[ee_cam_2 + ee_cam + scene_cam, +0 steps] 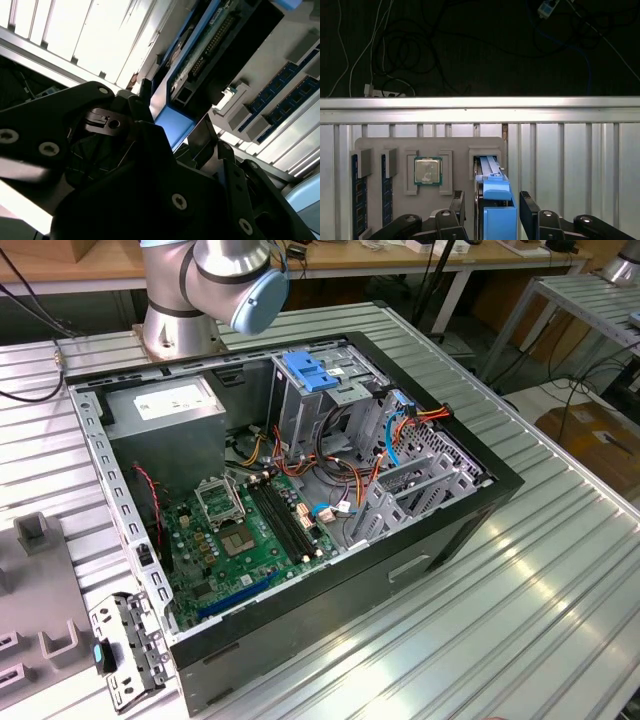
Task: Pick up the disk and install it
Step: 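Pick up the disk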
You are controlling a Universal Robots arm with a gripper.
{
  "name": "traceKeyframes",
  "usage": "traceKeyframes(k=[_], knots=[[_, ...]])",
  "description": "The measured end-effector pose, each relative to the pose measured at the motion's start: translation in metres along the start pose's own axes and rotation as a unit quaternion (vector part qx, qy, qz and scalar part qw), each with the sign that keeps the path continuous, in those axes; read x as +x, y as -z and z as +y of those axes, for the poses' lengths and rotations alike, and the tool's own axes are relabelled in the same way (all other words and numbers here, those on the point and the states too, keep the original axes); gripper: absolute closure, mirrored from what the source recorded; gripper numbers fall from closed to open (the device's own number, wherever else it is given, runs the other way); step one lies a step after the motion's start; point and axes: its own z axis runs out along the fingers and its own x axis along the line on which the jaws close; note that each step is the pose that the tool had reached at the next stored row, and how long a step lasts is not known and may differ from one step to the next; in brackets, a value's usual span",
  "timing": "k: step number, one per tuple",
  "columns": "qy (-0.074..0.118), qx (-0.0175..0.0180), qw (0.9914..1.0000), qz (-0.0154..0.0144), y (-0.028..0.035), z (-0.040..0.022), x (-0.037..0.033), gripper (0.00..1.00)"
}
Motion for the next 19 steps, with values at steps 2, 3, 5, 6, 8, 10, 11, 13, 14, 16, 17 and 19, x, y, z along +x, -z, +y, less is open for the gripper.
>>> traceKeyframes(k=[2,3,5,6,8,10,11,13,14,16,17,19], knots=[[0.000,0.0001,1.00000,0.0000,-0.0004,0.0000,-0.0001,0.46],[0.000,0.0000,1.00000,0.0000,-0.0005,0.0000,-0.0001,0.52],[0.000,0.0000,1.00000,0.0000,-0.0008,0.0000,-0.0002,0.59],[0.000,0.0000,1.00000,0.0000,-0.0010,0.0000,-0.0002,0.59],[0.000,0.0001,1.00000,0.0000,-0.0014,-0.0003,-0.0007,0.59],[0.000,0.0000,1.00000,0.0000,-0.0014,-0.0006,-0.0009,0.59],[0.000,0.0002,1.00000,0.0002,-0.0016,-0.0008,-0.0011,0.59],[0.000,0.0032,0.99999,0.0008,-0.0019,-0.0009,-0.0011,0.59],[0.000,0.0039,0.99999,0.0009,-0.0020,-0.0009,-0.0011,0.59],[0.000,0.0054,0.99998,0.0011,-0.0023,-0.0009,-0.0012,0.59],[0.000,0.0067,0.99998,0.0012,-0.0025,-0.0009,-0.0011,0.59],[0.000,0.0075,0.99997,0.0012,-0.0025,-0.0009,-0.0012,0.59]])
